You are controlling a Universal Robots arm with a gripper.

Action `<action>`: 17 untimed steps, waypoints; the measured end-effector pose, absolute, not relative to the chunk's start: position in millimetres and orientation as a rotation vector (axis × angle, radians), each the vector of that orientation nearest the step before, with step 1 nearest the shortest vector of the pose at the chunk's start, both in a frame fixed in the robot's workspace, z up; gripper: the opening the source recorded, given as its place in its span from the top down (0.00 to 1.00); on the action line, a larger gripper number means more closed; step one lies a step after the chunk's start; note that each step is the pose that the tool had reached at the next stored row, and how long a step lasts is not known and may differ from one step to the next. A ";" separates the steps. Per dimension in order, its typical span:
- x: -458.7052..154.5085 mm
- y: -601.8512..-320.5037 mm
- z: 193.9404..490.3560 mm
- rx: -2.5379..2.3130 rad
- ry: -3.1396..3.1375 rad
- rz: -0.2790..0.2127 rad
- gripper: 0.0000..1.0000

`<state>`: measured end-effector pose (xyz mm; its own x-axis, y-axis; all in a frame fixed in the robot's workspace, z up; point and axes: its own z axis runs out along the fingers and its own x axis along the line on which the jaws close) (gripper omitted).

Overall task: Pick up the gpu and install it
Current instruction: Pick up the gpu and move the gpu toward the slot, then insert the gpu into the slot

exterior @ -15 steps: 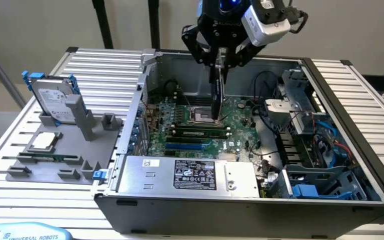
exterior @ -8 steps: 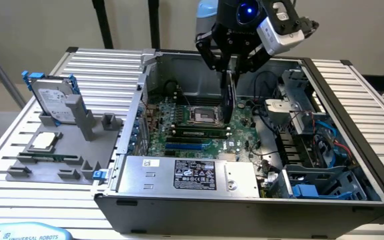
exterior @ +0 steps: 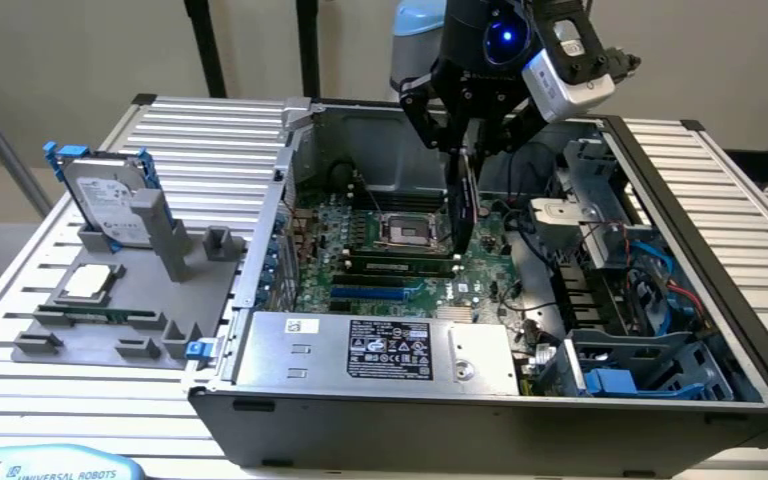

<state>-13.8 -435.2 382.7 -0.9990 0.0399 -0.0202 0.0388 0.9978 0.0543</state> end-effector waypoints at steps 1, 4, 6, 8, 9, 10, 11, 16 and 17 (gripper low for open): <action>-13.8 -435.2 382.6 0.061 3.119 0.084 0.73; -13.8 -435.2 382.6 0.061 3.119 0.084 0.73; -13.8 -435.2 382.6 0.061 3.119 0.084 0.73; -13.8 -435.2 382.6 0.061 3.119 0.084 0.73; -13.8 -435.2 382.6 0.061 3.119 0.084 0.73; -13.8 -435.2 382.6 0.061 3.119 0.084 0.73; -13.8 -435.2 382.6 0.061 3.119 0.084 0.73; -13.7 -435.2 382.6 0.013 3.120 0.084 0.73; -13.7 -435.2 382.6 -0.015 3.121 0.084 0.73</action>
<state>-13.7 -435.2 382.6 -0.9998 -0.0090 -0.0201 -0.0101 0.9985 0.0538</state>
